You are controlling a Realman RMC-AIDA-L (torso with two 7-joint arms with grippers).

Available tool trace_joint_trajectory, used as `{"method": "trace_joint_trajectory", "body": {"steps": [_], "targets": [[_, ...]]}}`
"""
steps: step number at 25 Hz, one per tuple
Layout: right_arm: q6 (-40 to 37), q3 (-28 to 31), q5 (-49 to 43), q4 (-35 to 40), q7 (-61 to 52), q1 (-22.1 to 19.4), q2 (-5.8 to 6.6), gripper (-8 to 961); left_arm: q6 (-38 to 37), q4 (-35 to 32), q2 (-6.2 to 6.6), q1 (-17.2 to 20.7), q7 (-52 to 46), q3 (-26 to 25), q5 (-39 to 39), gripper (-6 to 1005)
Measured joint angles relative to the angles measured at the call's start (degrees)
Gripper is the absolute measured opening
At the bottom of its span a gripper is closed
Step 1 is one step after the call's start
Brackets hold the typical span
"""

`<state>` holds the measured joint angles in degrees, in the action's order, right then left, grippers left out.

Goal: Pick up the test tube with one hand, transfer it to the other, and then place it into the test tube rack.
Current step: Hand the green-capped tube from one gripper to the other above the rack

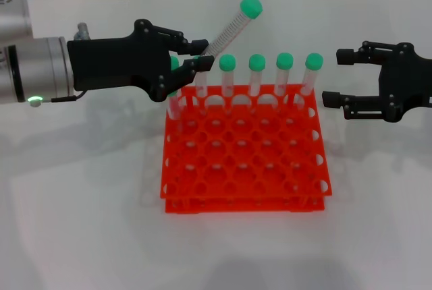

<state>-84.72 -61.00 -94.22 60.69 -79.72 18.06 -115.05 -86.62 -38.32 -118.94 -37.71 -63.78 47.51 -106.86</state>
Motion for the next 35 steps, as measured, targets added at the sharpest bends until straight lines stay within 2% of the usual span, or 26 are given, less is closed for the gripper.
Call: {"method": "trace_joint_trajectory", "body": {"steps": [35], "targets": [[0.80,0.09,0.00,0.13,-0.10,0.62,-0.09,767,-0.06,0.67,-0.15,0.71,3.09,0.48,1.02,179]]}}
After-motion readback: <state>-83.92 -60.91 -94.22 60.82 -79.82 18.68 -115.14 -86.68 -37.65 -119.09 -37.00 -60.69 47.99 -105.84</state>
